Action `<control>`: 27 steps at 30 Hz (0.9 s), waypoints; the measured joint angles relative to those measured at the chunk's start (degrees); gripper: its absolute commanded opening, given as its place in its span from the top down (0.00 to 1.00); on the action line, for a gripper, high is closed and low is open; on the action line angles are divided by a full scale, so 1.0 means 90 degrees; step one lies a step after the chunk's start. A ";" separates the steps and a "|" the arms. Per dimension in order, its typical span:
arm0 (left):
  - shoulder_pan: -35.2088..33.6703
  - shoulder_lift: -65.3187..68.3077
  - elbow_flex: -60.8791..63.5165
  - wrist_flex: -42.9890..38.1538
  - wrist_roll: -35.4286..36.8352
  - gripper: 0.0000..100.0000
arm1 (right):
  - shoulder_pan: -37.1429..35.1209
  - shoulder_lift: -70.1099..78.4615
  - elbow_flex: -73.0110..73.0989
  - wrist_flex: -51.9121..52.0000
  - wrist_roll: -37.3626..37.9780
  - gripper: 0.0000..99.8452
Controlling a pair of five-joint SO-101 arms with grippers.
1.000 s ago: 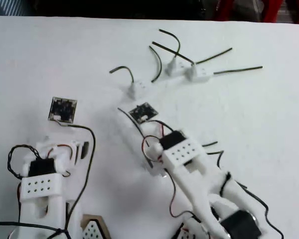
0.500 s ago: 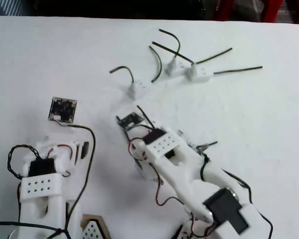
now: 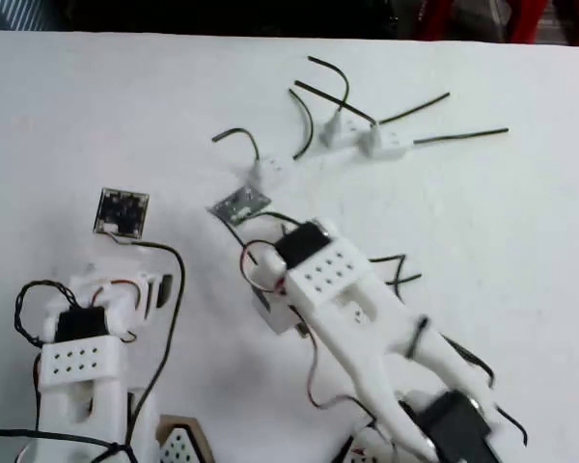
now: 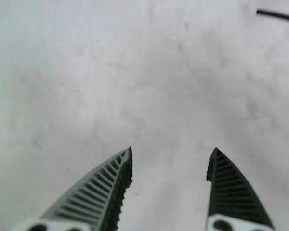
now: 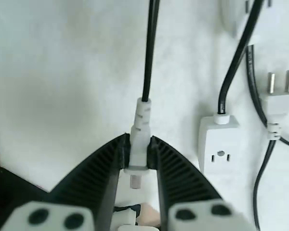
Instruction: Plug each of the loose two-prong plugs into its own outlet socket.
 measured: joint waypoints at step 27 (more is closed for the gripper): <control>0.1817 0.0000 -0.1768 0.0020 0.1817 0.75 | -0.0400 -0.4933 0.4269 -0.4708 0.0000 0.98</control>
